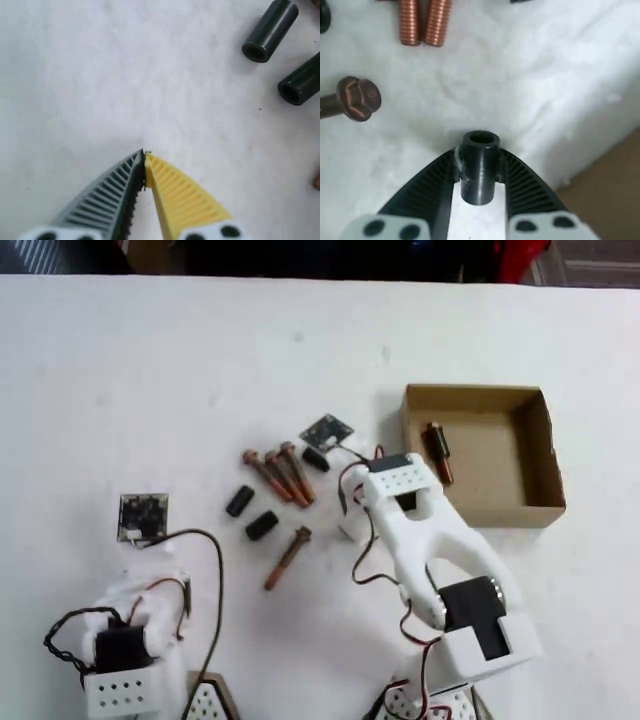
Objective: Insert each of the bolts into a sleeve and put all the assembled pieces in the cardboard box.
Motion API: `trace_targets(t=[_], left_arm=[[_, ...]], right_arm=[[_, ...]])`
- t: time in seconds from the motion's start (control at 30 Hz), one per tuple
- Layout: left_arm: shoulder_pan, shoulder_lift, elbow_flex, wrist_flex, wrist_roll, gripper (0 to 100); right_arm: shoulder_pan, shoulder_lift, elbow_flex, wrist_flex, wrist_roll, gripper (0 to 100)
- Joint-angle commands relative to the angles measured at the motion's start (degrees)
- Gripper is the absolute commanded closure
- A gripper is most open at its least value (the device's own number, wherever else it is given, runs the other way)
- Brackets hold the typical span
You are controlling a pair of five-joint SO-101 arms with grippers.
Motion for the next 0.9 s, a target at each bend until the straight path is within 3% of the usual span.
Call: trace_targets(t=[0.0, 0.57, 0.87], left_arm=[[-0.4, -0.4, 0.0, -1.5, -0.5, 98], [-0.4, -0.4, 0.0, -1.5, -0.6, 98], [-0.4, -0.4, 0.0, -1.5, -0.6, 98]], right_arm=[[0.3, -5.8, -1.1, 0.9, 0.4, 98.2], [0.3, -52.7, -0.6, 20.2, 0.3, 98.1], [0.3, -72.6, 12.1, 19.6, 0.3, 98.1]])
